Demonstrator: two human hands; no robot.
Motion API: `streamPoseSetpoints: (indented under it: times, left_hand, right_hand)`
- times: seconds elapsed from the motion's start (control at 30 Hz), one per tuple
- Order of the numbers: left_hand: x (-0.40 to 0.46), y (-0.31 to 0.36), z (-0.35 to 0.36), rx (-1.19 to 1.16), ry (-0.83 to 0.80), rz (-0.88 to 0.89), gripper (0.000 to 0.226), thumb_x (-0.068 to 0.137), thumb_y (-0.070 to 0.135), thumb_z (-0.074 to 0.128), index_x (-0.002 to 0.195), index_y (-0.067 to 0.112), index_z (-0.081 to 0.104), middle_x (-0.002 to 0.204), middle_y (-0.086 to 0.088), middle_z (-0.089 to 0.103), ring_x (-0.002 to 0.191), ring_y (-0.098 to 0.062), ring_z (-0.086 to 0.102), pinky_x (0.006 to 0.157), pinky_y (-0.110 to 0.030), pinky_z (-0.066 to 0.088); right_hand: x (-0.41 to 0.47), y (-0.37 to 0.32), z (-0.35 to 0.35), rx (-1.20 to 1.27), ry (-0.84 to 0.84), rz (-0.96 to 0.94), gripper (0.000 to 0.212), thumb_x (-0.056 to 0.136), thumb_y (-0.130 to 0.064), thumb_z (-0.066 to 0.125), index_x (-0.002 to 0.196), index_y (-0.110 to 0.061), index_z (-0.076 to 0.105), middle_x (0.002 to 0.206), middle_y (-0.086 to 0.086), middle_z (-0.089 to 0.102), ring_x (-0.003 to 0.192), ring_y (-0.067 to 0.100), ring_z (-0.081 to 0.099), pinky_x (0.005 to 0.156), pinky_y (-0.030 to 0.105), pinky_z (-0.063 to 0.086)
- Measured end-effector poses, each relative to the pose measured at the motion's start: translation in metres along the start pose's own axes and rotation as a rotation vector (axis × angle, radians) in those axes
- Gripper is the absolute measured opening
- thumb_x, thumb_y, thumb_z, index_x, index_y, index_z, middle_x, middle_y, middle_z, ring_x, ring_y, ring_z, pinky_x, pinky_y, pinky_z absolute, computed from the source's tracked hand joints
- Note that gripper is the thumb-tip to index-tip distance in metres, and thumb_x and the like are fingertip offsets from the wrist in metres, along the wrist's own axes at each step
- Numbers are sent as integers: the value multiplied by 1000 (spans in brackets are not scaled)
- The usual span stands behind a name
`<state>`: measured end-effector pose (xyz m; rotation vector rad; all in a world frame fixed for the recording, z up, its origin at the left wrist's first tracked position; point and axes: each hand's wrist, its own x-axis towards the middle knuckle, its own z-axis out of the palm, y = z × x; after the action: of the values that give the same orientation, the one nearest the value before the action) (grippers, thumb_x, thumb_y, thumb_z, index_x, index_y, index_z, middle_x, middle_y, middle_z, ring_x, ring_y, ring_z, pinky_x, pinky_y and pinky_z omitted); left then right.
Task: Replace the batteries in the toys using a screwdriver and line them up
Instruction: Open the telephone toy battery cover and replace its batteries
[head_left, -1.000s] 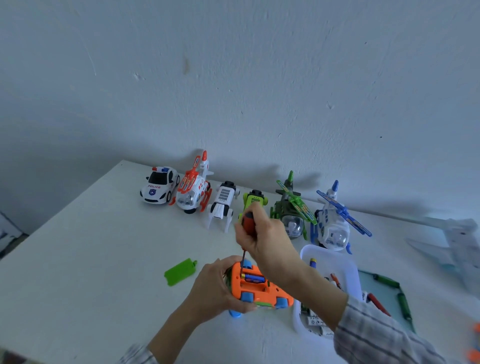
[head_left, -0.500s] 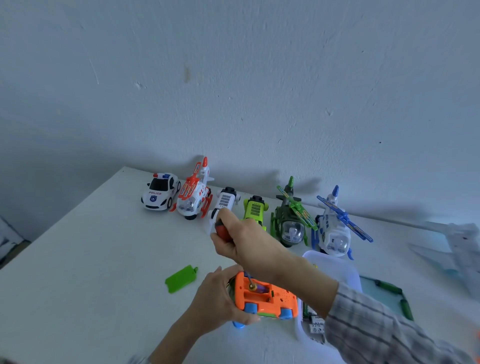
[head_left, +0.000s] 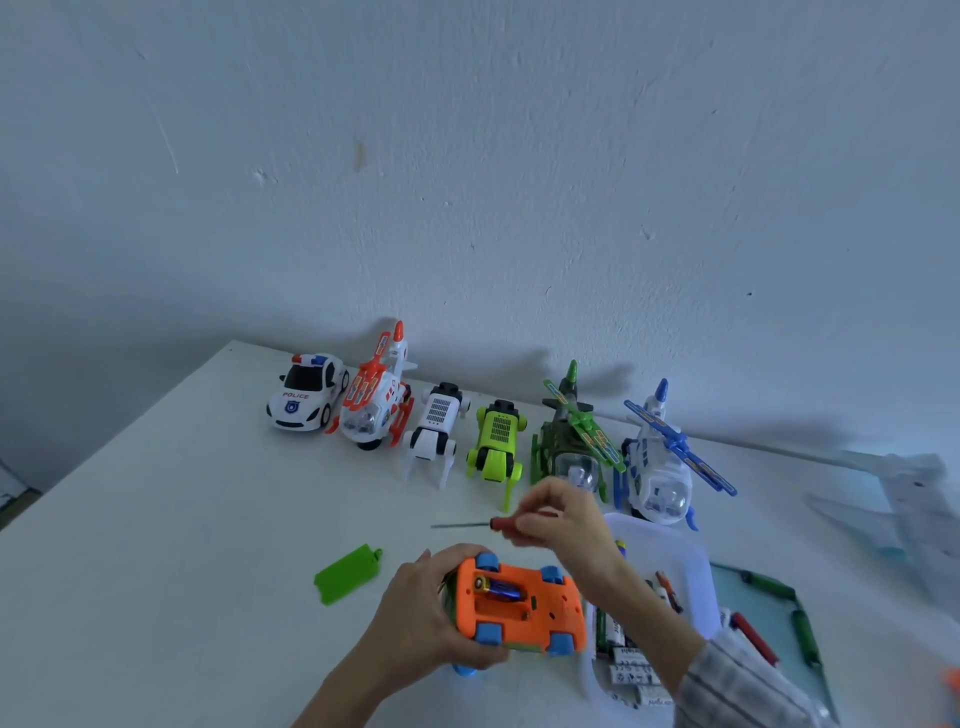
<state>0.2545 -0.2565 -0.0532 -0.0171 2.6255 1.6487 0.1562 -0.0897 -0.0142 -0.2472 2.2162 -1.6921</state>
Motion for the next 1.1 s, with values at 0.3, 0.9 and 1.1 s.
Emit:
streamPoseSetpoints:
  times: [0.3, 0.9, 1.1]
  left_hand:
    - [-1, -2, 2, -25, 12, 13, 73, 45, 38, 91, 112, 34, 62, 94, 13, 70, 88, -19, 66, 82, -39, 55]
    - [-2, -6, 6, -66, 43, 66, 73, 47, 18, 93, 111, 33, 60, 96, 12, 68, 85, -13, 67, 73, -20, 53]
    - [-8, -13, 12, -137, 54, 69, 73, 50, 20, 91, 116, 27, 60, 104, 8, 68, 93, -17, 67, 77, -29, 57]
  right_hand:
    - [17, 16, 5, -537, -146, -70, 22, 79, -3, 68, 77, -24, 60, 87, -5, 64, 85, 10, 63, 76, 25, 54]
    - [-54, 16, 23, -563, 49, -434, 16, 83, -41, 53, 93, -34, 62, 103, -20, 53, 98, -2, 40, 89, 21, 32]
    - [-54, 6, -20, -341, 154, -246, 19, 85, -13, 68, 84, -28, 58, 74, -11, 62, 71, -1, 55, 64, 12, 43]
